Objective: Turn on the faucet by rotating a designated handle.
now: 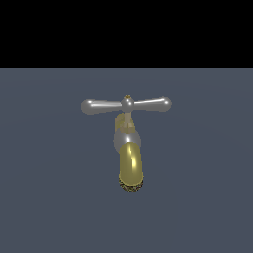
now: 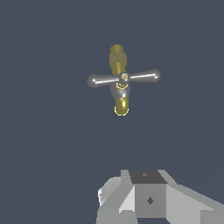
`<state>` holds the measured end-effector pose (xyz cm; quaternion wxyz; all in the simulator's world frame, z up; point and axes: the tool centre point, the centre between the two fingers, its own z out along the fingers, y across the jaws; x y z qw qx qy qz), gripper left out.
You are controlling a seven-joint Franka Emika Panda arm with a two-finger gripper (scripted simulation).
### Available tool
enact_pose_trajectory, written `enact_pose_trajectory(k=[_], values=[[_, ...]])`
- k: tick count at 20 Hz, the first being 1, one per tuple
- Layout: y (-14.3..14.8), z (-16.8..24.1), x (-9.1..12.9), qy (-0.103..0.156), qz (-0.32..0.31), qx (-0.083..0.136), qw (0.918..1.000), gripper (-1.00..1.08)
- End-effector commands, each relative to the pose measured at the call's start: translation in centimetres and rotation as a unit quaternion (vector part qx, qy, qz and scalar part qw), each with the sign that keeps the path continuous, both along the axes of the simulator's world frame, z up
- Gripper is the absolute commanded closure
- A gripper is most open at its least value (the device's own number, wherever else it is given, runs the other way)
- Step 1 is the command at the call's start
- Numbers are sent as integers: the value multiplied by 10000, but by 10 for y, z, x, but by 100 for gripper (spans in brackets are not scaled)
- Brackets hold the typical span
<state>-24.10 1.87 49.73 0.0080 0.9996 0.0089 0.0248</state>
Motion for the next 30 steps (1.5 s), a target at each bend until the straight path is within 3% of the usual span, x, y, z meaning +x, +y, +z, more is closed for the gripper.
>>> enact_pose_trajectory(k=[1, 10, 18, 30], values=[[0, 0, 0, 0, 0, 0, 10000, 108], [7, -10, 3, 5, -231, 8, 9997, 108], [24, -35, 14, 19, -828, 29, 9966, 108], [58, -91, 44, 49, -2159, 81, 9764, 108]])
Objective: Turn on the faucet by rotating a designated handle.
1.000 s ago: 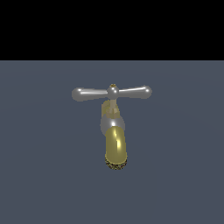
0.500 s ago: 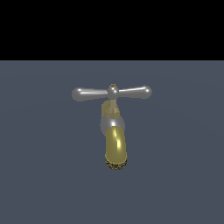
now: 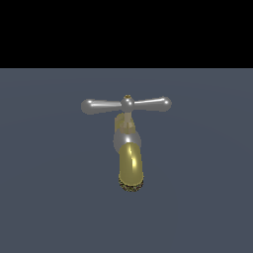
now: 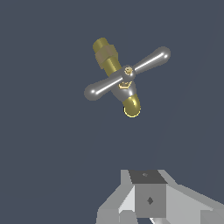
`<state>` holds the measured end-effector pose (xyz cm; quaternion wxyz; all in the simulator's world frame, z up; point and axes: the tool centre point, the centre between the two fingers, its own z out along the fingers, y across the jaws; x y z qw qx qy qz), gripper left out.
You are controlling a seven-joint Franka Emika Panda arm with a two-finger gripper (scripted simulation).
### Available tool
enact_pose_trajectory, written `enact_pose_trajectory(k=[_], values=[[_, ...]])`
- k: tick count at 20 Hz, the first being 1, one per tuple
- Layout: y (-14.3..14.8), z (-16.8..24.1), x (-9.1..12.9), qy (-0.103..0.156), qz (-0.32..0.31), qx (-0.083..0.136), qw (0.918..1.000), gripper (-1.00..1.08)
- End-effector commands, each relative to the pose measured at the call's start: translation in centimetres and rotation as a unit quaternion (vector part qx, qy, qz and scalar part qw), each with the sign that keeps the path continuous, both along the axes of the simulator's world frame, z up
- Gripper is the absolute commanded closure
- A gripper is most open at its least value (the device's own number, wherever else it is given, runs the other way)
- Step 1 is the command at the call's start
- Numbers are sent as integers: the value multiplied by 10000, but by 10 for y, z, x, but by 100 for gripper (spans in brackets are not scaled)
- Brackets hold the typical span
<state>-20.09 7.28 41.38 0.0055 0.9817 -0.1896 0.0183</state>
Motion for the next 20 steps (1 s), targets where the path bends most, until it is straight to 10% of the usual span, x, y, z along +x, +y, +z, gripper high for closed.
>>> enact_pose_trajectory(k=[1, 20], values=[[7, -12, 7, 5, -294, 13, 9996, 108], [41, -101, 74, 53, -2395, 107, 9708, 108]])
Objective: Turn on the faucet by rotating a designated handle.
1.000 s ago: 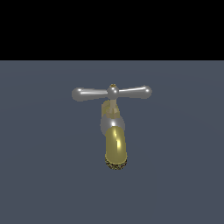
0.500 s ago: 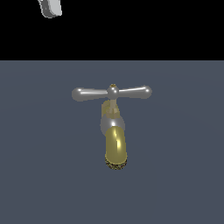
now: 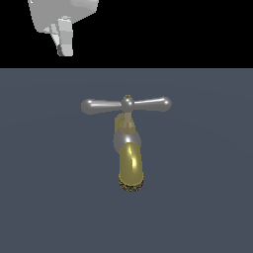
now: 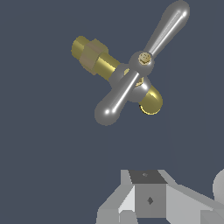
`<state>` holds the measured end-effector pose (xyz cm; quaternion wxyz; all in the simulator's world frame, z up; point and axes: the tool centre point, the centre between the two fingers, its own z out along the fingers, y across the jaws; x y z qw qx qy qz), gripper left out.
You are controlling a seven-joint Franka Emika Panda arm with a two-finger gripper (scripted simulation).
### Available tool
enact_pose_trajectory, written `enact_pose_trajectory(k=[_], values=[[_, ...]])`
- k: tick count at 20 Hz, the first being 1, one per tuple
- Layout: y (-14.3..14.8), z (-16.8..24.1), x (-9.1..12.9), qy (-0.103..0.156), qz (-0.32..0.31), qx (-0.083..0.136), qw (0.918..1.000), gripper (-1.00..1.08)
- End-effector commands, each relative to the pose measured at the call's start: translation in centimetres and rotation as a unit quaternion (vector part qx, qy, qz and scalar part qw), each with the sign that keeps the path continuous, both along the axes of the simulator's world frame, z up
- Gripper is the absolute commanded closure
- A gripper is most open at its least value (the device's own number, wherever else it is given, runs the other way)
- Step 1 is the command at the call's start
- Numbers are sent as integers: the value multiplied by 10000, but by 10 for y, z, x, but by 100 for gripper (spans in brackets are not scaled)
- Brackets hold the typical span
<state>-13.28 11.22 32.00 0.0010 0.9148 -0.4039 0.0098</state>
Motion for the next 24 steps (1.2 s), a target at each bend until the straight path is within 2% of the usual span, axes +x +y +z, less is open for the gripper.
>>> enact_pose_trajectory(k=[1, 11, 24], values=[[3, -11, 9, 4, -276, 15, 9996, 108], [8, -54, 46, 26, -1294, 54, 9916, 108], [2, -103, 89, 54, -2458, 71, 9693, 108]])
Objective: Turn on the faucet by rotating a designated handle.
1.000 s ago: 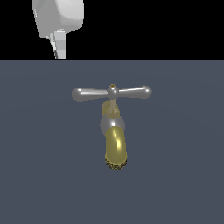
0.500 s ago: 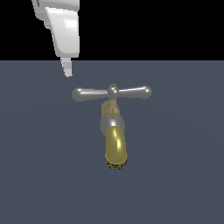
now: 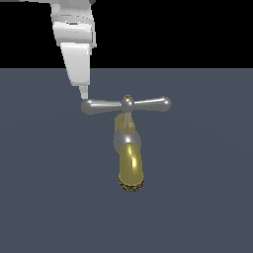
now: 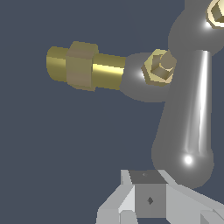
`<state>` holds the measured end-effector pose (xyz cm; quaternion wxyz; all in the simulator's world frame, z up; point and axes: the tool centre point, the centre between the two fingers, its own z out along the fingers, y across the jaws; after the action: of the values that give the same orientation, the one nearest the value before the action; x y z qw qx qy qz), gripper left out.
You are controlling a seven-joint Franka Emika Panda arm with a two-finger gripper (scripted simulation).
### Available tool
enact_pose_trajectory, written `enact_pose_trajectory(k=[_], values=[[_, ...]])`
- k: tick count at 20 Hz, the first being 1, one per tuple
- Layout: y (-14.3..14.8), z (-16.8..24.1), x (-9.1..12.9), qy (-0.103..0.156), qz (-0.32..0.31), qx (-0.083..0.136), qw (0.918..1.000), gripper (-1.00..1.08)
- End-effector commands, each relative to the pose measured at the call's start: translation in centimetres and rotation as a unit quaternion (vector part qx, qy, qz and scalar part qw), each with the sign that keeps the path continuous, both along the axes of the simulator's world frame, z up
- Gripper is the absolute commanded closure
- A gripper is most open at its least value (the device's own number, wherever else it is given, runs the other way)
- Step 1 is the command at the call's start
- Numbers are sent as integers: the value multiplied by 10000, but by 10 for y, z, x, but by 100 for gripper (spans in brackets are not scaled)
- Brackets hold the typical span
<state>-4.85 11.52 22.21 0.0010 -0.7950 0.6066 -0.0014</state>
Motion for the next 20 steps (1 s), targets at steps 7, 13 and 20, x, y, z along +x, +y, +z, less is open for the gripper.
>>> enact_pose_trajectory(k=[7, 13, 20], values=[[-6, -21, 18, 13, -518, -1, 9987, 108], [-8, -27, 23, 18, -666, -1, 9978, 108], [-8, -26, 23, 17, -662, 1, 9978, 108]])
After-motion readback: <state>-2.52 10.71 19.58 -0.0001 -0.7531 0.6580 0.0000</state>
